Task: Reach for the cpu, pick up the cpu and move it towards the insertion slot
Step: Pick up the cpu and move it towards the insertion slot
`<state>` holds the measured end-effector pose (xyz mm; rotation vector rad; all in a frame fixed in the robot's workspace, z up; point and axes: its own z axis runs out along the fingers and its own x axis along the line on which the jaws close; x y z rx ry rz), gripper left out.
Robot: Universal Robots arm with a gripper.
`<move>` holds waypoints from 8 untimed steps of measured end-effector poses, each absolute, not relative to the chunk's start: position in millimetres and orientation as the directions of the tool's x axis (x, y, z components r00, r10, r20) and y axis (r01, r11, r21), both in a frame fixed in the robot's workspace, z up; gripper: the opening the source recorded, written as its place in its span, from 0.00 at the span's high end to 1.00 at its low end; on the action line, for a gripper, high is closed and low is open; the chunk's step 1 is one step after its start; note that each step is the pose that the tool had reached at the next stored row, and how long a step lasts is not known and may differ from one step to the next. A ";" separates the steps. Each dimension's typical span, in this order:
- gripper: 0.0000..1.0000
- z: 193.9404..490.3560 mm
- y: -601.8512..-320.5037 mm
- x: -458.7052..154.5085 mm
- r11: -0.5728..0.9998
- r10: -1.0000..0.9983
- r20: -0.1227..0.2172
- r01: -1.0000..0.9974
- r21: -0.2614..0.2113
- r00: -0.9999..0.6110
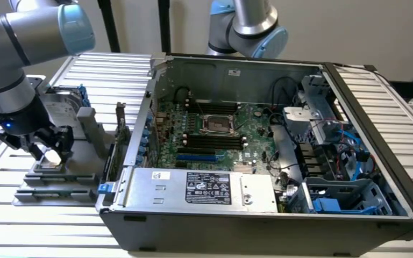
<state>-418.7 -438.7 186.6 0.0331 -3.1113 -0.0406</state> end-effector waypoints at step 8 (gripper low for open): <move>0.46 186.3 -438.8 -418.5 0.999 -0.022 0.030 -0.021 0.026 -0.999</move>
